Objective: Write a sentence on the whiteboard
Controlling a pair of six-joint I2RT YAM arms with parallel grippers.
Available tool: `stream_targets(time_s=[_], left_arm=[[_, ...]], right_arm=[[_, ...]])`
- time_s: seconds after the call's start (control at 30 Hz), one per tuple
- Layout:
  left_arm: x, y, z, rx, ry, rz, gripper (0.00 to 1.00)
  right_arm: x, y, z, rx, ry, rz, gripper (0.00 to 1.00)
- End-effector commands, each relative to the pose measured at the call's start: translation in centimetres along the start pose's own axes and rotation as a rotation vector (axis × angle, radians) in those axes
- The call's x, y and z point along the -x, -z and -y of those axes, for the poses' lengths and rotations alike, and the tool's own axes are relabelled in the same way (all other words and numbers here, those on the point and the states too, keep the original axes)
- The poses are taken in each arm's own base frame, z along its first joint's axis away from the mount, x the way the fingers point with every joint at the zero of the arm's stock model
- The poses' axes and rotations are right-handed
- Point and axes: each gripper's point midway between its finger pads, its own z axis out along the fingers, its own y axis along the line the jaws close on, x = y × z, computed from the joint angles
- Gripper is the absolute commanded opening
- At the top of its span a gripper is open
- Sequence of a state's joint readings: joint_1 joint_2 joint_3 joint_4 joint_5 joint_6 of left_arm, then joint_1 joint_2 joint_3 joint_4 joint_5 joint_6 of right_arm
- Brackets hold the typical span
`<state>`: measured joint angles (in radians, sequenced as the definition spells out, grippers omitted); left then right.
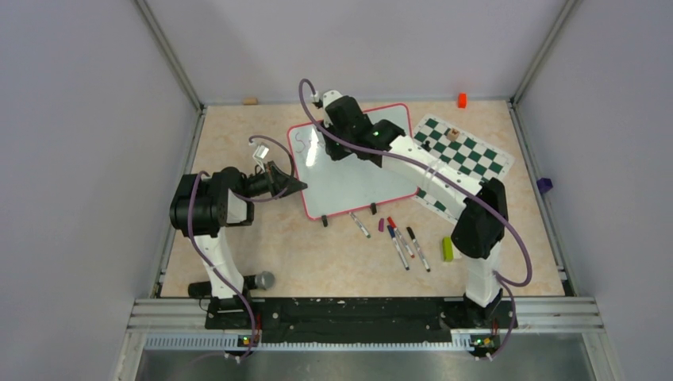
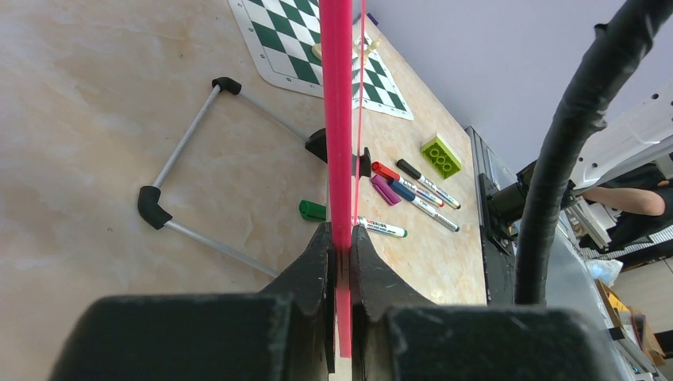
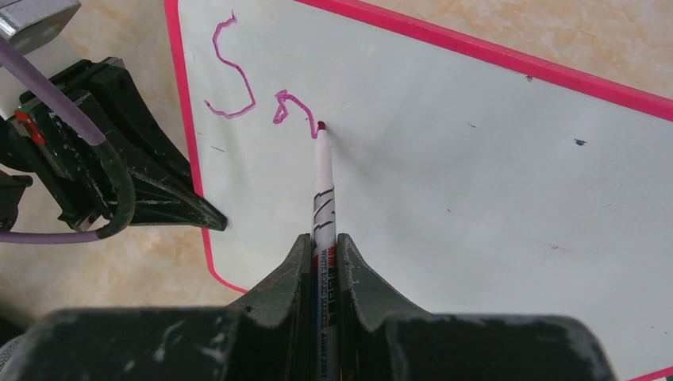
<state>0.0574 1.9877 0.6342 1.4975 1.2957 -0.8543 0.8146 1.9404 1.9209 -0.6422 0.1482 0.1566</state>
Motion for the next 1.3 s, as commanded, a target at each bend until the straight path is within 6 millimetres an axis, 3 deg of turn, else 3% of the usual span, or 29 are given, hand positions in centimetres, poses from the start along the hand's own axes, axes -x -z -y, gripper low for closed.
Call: stream_targets(time_s=[0.0, 0.7, 1.27], left_arm=[[0.6, -0.5, 1.8, -0.086, -0.188, -0.033, 0.00], [0.6, -0.5, 1.9, -0.088, -0.191, -0.035, 0.00], [0.5, -0.5, 1.8, -0.088, -0.189, -0.035, 0.00]], right_arm=[[1.8, -0.6, 1.7, -0.054, -0.015, 0.044, 0.00], [2.1, 0.2, 4.2, -0.127, -0.040, 0.055, 0.00], [-0.2, 0.9, 4.4, -0.118, -0.035, 0.008, 0.00]])
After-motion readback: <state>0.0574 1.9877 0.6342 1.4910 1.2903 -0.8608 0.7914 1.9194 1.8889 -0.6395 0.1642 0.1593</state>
